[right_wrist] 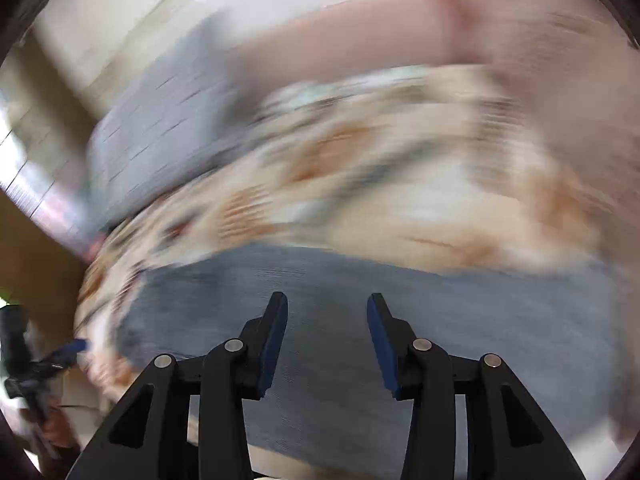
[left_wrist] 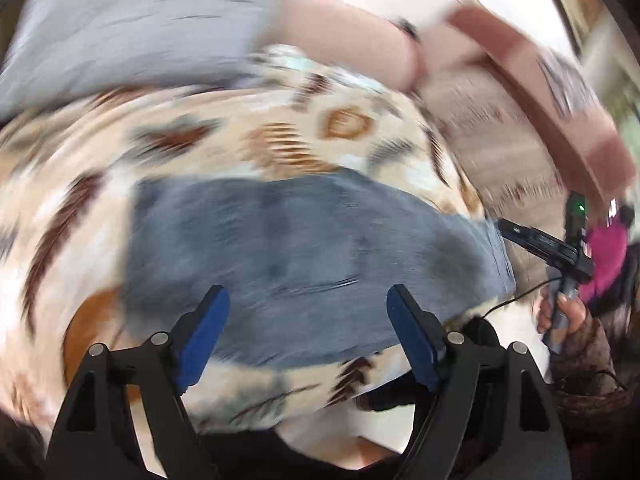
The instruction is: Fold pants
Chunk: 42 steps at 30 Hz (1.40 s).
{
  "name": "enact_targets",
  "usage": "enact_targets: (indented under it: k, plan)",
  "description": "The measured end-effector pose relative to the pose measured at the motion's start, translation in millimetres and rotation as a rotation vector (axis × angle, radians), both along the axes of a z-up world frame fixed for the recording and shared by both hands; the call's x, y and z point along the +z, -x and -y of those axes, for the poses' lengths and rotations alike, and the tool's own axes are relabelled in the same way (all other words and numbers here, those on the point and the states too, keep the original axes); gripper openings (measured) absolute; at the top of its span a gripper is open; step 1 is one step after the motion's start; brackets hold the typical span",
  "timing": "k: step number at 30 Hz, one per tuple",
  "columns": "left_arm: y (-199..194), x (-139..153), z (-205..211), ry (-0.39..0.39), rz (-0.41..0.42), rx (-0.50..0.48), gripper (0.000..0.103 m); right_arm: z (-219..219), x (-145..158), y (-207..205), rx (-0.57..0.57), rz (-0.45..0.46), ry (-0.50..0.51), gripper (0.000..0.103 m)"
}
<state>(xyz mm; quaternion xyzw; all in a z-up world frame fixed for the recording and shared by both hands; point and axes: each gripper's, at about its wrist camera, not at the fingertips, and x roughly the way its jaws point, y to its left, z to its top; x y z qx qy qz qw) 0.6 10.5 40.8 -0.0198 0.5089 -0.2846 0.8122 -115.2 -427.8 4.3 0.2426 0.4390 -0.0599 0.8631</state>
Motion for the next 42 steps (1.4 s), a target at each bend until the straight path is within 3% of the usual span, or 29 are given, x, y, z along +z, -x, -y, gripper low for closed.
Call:
enact_targets:
  k: [3, 5, 8, 12, 15, 19, 26, 30, 34, 35, 36, 37, 38, 40, 42]
  plan:
    - [-11.3, 0.3, 85.1, -0.066, -0.018, -0.171, 0.081, 67.1, -20.2, 81.1, -0.228, -0.017, -0.084, 0.050]
    - [-16.6, -2.3, 148.5, -0.131, -0.033, -0.272, 0.081, 90.6, -42.4, 123.1, -0.322, -0.028, -0.155, 0.051]
    - [-19.0, -12.7, 235.5, -0.188, -0.083, -0.388, 0.081, 100.5, -79.3, 152.3, -0.391, -0.023, -0.273, 0.051]
    - [-20.7, -24.7, 340.8, -0.238, -0.128, -0.485, 0.081, 108.0, -111.7, 152.1, -0.405, 0.031, -0.380, 0.051]
    - [-22.4, -31.9, 396.4, -0.260, -0.143, -0.522, 0.081, 110.8, -127.3, 139.4, -0.387, 0.071, -0.441, 0.053]
    - [-32.6, -55.4, 461.9, -0.288, -0.184, -0.548, 0.081, 108.1, -134.2, 133.5, -0.354, 0.144, -0.486, 0.071]
    - [-41.1, -114.4, 497.8, -0.318, -0.377, -0.601, 0.081, 90.3, -125.2, 134.9, -0.342, 0.182, -0.408, 0.071]
    - [-30.2, -122.5, 499.5, -0.335, -0.360, -0.678, 0.082, 77.8, -121.2, 130.3, -0.350, 0.195, -0.375, 0.071]
    - [-15.9, -114.5, 506.0, -0.274, -0.366, -0.767, 0.080, 74.4, -118.6, 125.4, -0.368, 0.223, -0.379, 0.066]
    - [-11.1, -111.5, 506.8, -0.267, -0.345, -0.787, 0.075, 78.7, -118.9, 129.4, -0.367, 0.230, -0.385, 0.058]
    - [-5.3, -108.9, 507.0, -0.277, -0.306, -0.807, 0.063, 78.9, -119.4, 128.6, -0.362, 0.231, -0.389, 0.051]
    - [1.4, -108.1, 506.6, -0.313, -0.244, -0.825, 0.048, 81.1, -121.2, 127.7, -0.363, 0.224, -0.386, 0.038]
    - [5.9, -109.6, 504.7, -0.354, -0.188, -0.832, 0.041, 82.6, -123.3, 125.3, -0.369, 0.202, -0.381, 0.032]
    - [6.4, -107.0, 498.3, -0.347, -0.162, -0.816, 0.024, 85.6, -123.2, 126.5, -0.377, 0.207, -0.380, 0.028]
    - [5.0, -97.2, 487.5, -0.313, -0.158, -0.782, 0.017, 80.6, -111.1, 122.5, -0.353, 0.211, -0.323, 0.022]
